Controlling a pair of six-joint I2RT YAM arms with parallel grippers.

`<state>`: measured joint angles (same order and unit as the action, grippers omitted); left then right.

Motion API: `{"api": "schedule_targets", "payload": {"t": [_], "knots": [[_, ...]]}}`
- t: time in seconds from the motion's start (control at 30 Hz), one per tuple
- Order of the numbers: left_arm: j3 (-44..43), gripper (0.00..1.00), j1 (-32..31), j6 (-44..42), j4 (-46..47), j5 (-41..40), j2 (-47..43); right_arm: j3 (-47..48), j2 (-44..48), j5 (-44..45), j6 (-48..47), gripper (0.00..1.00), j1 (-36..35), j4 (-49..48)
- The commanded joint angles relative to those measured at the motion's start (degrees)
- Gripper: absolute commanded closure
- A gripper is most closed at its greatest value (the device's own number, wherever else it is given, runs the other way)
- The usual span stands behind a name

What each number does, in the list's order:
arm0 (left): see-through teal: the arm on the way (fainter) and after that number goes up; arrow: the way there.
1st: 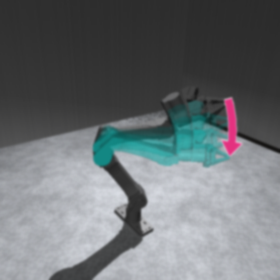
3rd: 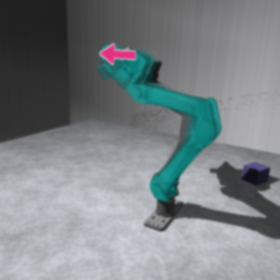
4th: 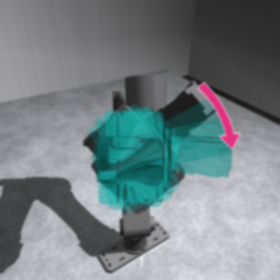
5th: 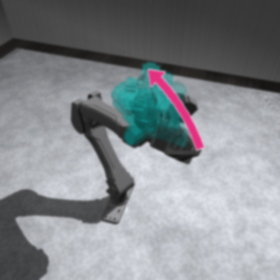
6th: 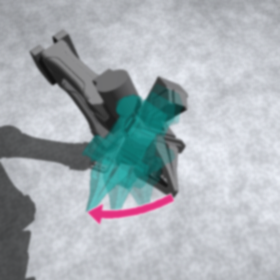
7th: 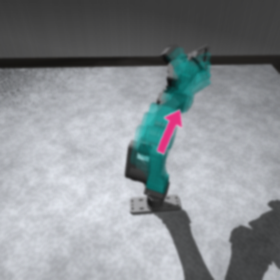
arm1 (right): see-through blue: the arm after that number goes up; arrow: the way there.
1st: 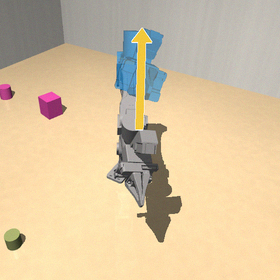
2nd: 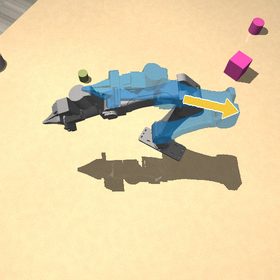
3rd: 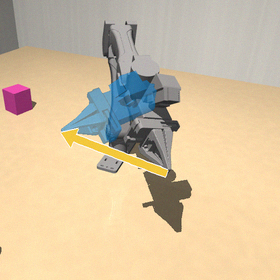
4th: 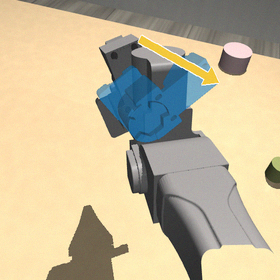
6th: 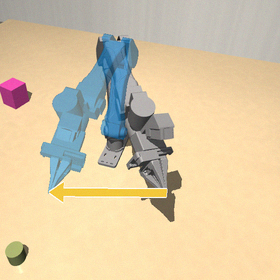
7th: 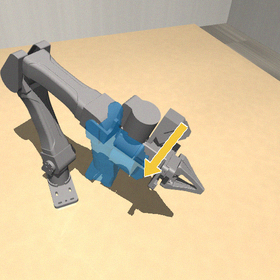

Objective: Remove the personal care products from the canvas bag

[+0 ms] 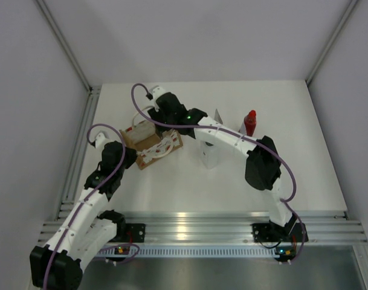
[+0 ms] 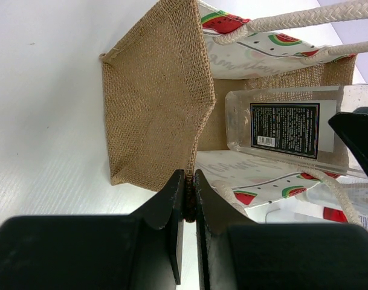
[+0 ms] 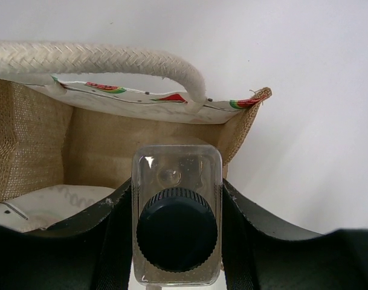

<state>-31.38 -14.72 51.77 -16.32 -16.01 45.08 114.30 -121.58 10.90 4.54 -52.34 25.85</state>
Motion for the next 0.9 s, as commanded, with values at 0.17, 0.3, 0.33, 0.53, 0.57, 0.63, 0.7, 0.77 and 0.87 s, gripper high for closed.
{"api": "schedule_targets", "payload": {"t": [0.17, 0.3, 0.33, 0.53, 0.57, 0.63, 0.7, 0.77, 0.87], "knots": [[1.67, 1.00, 0.13, 0.53, 0.41, -0.87, -0.43, 3.29, 11.27, 2.20, -0.31, 1.00, -1.10, -7.39], [1.76, 1.00, 0.13, 0.53, 0.32, -1.04, -0.78, 4.44, 11.72, 2.73, -0.76, 1.00, -1.19, -7.30], [1.84, 1.00, 0.13, 0.53, 0.32, -1.04, -0.96, 4.70, 11.72, 2.81, -1.02, 1.00, -1.10, -7.30], [1.93, 1.00, 0.13, 0.35, 0.32, -1.30, -1.57, 5.93, 11.63, 2.90, -1.11, 1.00, -1.10, -7.21], [2.02, 1.00, 0.22, 0.18, 0.32, -1.30, -1.57, 6.02, 11.98, 2.82, -1.19, 1.00, -1.01, -7.21], [2.02, 1.00, 0.13, 0.35, 0.41, -1.39, -1.40, 6.02, 12.59, 3.08, -1.37, 1.00, -1.10, -7.21], [2.02, 1.00, 0.13, 0.35, 0.32, -1.39, -1.31, 6.11, 13.21, 3.43, -1.55, 1.00, -1.10, -7.30], [2.02, 1.00, 0.13, 0.44, 0.32, -1.39, -1.13, 6.37, 14.17, 3.52, -1.72, 1.00, -1.10, -7.39], [2.11, 1.00, 0.13, 0.61, 0.41, -1.30, -1.13, 6.90, 15.23, 3.69, -1.99, 1.00, -1.10, -7.30]]}}
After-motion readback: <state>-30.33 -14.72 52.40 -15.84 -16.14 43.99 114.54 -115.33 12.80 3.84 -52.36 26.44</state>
